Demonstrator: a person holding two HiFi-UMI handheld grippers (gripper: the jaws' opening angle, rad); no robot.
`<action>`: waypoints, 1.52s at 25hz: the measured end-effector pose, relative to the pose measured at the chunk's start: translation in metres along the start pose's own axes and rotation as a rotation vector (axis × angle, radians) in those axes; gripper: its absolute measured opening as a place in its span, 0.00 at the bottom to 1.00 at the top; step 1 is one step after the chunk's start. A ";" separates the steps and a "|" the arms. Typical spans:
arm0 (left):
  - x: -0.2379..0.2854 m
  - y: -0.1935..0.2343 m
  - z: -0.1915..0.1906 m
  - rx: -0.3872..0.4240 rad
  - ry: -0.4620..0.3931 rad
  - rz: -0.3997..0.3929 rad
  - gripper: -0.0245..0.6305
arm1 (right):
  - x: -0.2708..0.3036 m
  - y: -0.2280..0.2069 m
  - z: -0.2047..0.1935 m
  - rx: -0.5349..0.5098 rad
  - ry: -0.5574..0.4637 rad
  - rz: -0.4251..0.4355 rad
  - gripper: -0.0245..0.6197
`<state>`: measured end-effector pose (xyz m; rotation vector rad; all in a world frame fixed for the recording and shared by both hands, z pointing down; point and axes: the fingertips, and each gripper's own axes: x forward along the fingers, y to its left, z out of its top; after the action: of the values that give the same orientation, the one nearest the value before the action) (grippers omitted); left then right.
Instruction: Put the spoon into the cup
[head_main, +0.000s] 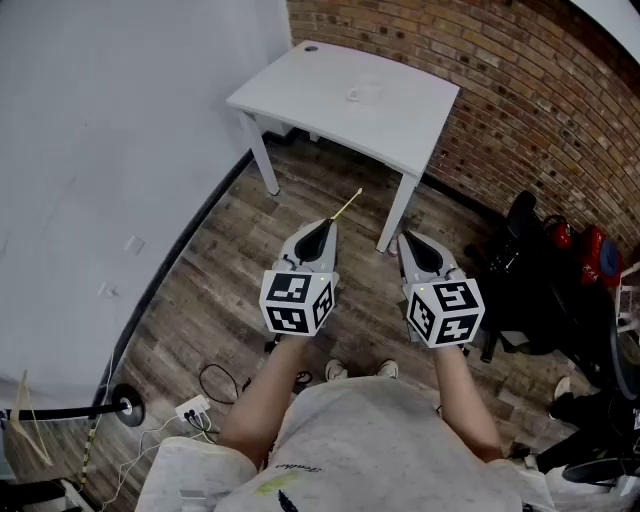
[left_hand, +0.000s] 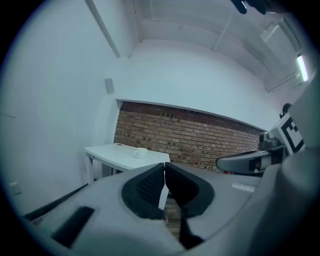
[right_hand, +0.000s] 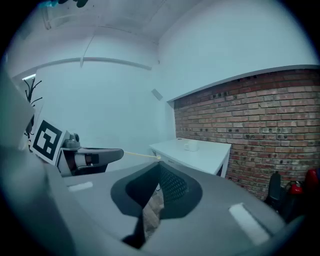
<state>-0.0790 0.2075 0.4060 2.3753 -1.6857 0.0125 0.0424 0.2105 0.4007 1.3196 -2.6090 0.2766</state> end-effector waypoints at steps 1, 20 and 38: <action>0.000 0.002 0.000 0.000 0.000 -0.003 0.04 | 0.002 0.002 0.000 0.000 -0.002 -0.003 0.05; 0.033 0.046 0.003 -0.011 0.008 -0.012 0.04 | 0.054 0.000 0.003 0.008 -0.002 -0.012 0.05; 0.211 0.078 0.037 0.021 0.051 0.052 0.04 | 0.187 -0.129 0.045 0.055 0.006 0.061 0.05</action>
<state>-0.0850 -0.0206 0.4131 2.3253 -1.7314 0.0983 0.0338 -0.0205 0.4161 1.2551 -2.6587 0.3637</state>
